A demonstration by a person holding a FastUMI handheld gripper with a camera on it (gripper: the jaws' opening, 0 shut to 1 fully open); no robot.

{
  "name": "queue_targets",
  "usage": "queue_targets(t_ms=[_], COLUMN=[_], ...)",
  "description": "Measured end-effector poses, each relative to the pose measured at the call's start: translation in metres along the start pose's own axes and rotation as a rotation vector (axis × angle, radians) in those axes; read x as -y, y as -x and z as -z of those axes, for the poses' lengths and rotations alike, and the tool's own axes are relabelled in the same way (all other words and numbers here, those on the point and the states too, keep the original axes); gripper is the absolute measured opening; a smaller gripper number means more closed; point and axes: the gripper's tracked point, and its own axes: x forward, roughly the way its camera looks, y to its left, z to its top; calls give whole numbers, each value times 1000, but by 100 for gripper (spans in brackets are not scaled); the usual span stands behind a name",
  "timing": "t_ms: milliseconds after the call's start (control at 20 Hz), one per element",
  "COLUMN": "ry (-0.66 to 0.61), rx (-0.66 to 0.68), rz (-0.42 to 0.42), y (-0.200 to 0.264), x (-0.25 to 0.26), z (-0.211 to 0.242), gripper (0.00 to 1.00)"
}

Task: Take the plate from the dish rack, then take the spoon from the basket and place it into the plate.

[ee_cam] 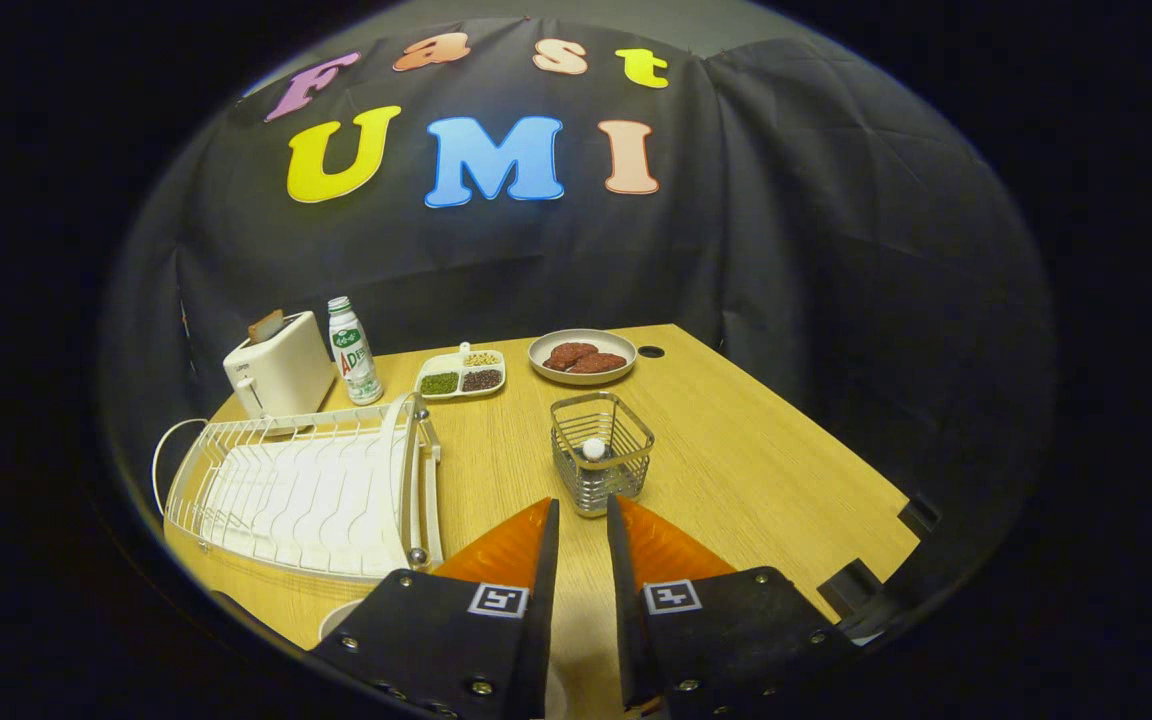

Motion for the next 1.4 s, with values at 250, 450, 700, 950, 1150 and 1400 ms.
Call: queue_targets(t_ms=[250, 450, 700, 950, 1150, 1400], ry=[-11, 21, 36, 45, 55, 67], rx=[-4, -22, -47, -61, -69, -68], rz=[6, 0, 7, 21, 18, 22], y=[-25, -41, -55, -61, -61, -57], x=[4, 2, 4, 9, 10, 9], z=[-13, -15, -14, -11, -12, -14], gripper=[28, 28, 28, 28, 8, 1])
